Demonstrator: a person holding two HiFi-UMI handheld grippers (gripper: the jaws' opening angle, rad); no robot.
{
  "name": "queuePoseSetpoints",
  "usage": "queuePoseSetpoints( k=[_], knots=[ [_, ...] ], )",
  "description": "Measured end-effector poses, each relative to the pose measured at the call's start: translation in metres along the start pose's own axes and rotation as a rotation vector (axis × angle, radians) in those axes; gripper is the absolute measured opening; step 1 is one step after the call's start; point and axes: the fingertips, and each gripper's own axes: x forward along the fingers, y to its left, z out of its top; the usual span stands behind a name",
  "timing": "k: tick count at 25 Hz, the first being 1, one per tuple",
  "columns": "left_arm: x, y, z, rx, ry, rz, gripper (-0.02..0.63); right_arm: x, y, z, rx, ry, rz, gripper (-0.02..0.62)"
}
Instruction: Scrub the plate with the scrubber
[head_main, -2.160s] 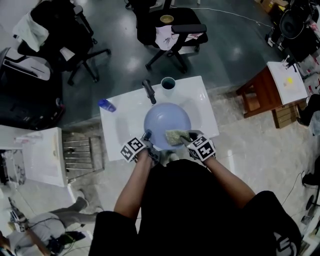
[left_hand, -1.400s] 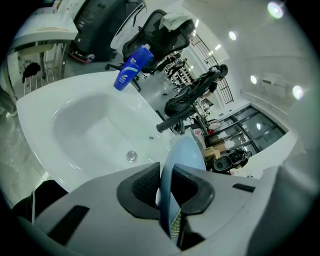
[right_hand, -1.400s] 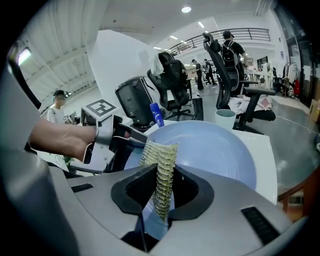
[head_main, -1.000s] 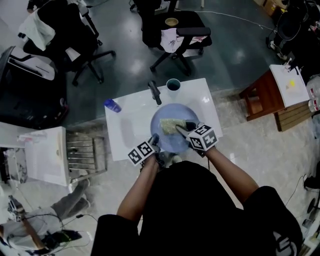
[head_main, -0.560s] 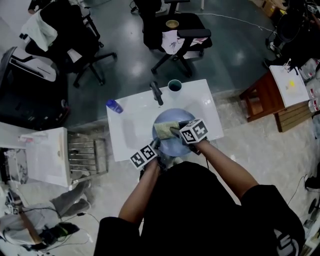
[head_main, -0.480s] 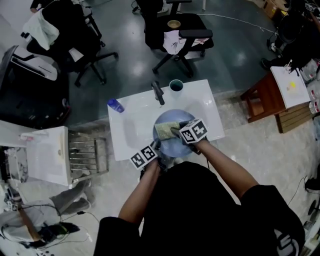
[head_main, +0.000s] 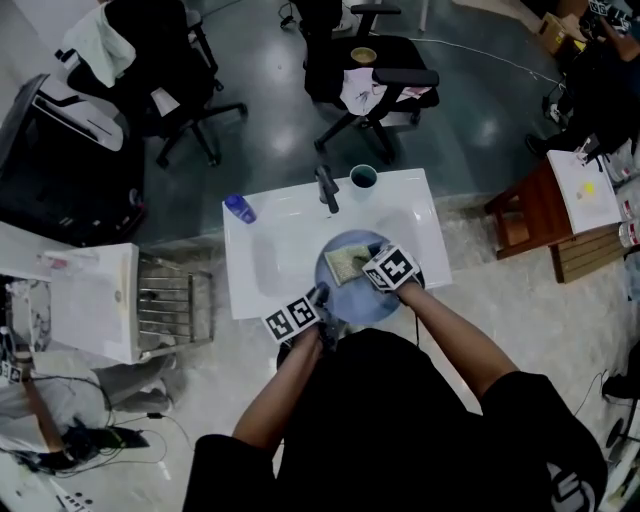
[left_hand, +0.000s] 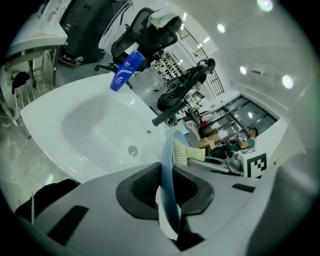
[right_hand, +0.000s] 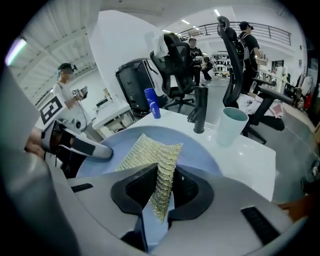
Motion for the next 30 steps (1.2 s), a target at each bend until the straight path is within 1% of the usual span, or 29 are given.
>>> queuePoseSetpoints(
  k=[4, 9, 11, 13, 15, 17, 18, 19, 21, 23, 25, 28, 30],
  knots=[
    [-0.004, 0.002, 0.001, -0.011, -0.012, -0.010, 0.032, -0.007, -0.023, -0.006, -0.012, 0.020, -0.068, 0.066],
    [-0.009, 0.003, 0.006, -0.019, -0.029, -0.019, 0.037, -0.015, -0.054, -0.019, 0.022, 0.032, -0.133, 0.066],
    [-0.013, 0.005, 0.008, -0.021, -0.036, -0.019, 0.037, -0.019, -0.059, -0.020, 0.026, 0.015, -0.148, 0.066],
    [-0.017, 0.009, 0.011, -0.022, -0.042, -0.011, 0.037, -0.024, -0.059, -0.017, 0.040, -0.018, -0.142, 0.066],
    [-0.022, 0.014, 0.015, -0.025, -0.049, 0.004, 0.037, -0.031, -0.050, -0.009, 0.094, -0.077, -0.080, 0.066],
    [-0.026, 0.021, 0.021, -0.041, -0.064, 0.017, 0.037, -0.047, -0.032, 0.009, 0.169, -0.174, 0.028, 0.066],
    [-0.027, 0.023, 0.025, -0.051, -0.073, 0.019, 0.037, -0.057, -0.022, 0.020, 0.187, -0.225, 0.074, 0.066],
    [-0.028, 0.026, 0.028, -0.059, -0.081, 0.021, 0.037, -0.066, -0.011, 0.030, 0.182, -0.266, 0.106, 0.066],
    [-0.028, 0.030, 0.032, -0.065, -0.089, 0.027, 0.037, -0.075, 0.011, 0.041, 0.149, -0.300, 0.155, 0.064],
    [-0.025, 0.030, 0.033, -0.059, -0.089, 0.032, 0.037, -0.077, 0.035, 0.045, 0.147, -0.307, 0.222, 0.064],
    [-0.022, 0.028, 0.032, -0.052, -0.090, 0.028, 0.037, -0.072, 0.056, 0.043, 0.140, -0.289, 0.277, 0.064],
    [-0.017, 0.023, 0.031, -0.060, -0.093, 0.013, 0.037, -0.052, 0.072, 0.024, 0.084, -0.176, 0.274, 0.064],
    [-0.016, 0.022, 0.031, -0.069, -0.093, 0.010, 0.037, -0.039, 0.076, 0.012, 0.094, -0.117, 0.280, 0.064]
  ],
)
